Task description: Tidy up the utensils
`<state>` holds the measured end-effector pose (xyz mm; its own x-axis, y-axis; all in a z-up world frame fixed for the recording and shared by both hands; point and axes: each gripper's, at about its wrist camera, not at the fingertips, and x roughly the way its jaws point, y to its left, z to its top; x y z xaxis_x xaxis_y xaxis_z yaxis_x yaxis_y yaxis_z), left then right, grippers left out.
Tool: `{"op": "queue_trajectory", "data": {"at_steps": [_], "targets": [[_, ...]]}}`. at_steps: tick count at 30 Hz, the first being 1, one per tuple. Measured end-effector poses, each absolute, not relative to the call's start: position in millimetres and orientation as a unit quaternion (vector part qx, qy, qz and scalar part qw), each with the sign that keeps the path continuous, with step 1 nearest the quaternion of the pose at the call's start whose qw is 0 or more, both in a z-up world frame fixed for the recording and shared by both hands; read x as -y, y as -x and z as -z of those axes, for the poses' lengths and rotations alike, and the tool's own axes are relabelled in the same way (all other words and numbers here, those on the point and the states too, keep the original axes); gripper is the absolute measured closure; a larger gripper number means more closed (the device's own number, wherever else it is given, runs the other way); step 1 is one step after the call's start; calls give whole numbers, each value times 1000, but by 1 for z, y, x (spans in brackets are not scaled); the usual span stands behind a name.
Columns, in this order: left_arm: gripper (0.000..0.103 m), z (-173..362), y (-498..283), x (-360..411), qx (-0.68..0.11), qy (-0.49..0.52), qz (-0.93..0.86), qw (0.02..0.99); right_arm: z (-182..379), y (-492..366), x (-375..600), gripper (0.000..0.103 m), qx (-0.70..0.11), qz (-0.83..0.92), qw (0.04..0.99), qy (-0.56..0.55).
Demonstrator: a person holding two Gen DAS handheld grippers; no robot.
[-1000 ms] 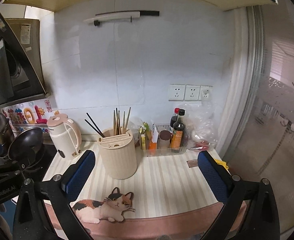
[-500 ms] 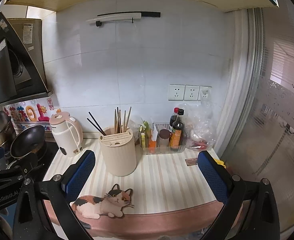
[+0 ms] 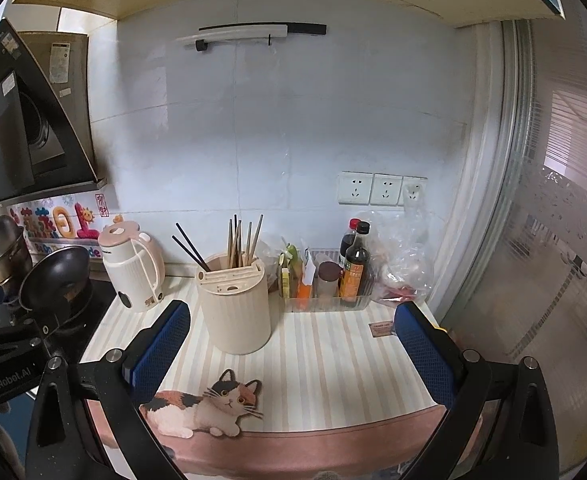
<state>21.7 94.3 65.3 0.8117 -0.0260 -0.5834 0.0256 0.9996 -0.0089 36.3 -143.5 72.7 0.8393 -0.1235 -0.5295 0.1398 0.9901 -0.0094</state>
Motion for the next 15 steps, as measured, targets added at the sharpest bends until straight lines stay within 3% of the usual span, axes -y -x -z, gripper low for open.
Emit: {"op": "queue_trajectory", "data": {"at_steps": [15], "targets": [[0, -63, -23, -97, -309, -1, 15, 951, -70, -41, 143, 0, -281, 62, 958, -12]]}}
